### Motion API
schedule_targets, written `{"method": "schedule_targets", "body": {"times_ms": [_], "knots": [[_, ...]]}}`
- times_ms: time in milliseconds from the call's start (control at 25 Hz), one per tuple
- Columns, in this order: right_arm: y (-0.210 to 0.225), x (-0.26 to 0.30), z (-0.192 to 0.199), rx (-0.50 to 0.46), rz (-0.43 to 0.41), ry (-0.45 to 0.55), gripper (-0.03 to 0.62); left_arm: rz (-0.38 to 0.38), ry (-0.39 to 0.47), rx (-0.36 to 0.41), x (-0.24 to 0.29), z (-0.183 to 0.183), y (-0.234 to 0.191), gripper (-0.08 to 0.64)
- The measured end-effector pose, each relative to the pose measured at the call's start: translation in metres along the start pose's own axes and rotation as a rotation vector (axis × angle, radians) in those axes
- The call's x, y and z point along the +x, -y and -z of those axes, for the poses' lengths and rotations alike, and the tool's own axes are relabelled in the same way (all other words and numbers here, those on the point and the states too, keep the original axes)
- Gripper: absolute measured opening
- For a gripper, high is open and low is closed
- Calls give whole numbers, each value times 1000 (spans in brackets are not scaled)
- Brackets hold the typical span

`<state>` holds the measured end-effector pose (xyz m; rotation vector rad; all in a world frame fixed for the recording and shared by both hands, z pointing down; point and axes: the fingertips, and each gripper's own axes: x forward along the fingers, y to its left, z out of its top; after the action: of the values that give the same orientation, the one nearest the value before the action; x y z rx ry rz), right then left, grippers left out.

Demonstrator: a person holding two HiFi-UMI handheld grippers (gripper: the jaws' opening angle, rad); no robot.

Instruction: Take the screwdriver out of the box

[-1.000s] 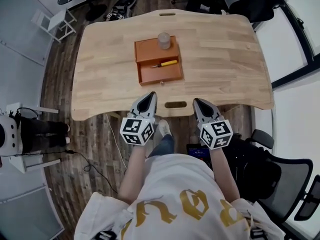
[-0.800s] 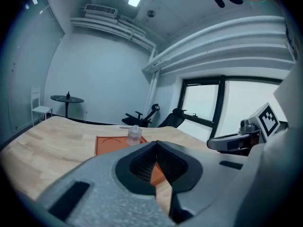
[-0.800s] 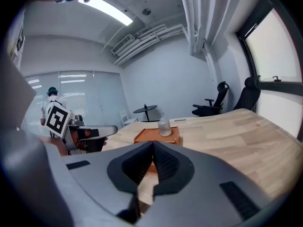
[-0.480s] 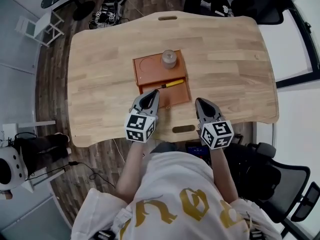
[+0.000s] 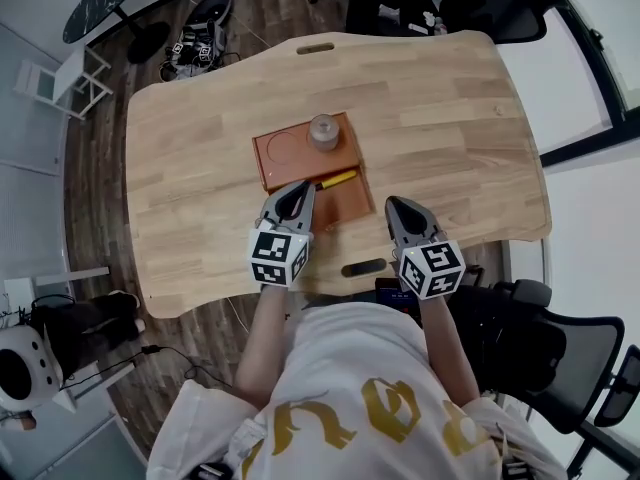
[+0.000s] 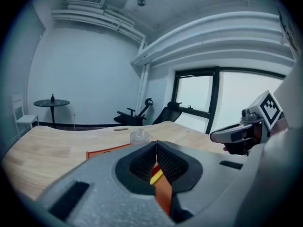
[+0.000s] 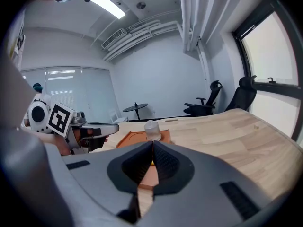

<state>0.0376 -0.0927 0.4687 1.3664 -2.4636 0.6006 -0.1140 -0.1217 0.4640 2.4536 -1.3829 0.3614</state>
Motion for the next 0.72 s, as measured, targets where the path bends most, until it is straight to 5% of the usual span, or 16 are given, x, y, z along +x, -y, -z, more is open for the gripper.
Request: {"method": "schedule_targets", "body": {"times_ms": [720], "knots": [[9, 22, 23, 28, -37, -60, 12, 65, -176, 88, 18, 44, 17, 11]]}}
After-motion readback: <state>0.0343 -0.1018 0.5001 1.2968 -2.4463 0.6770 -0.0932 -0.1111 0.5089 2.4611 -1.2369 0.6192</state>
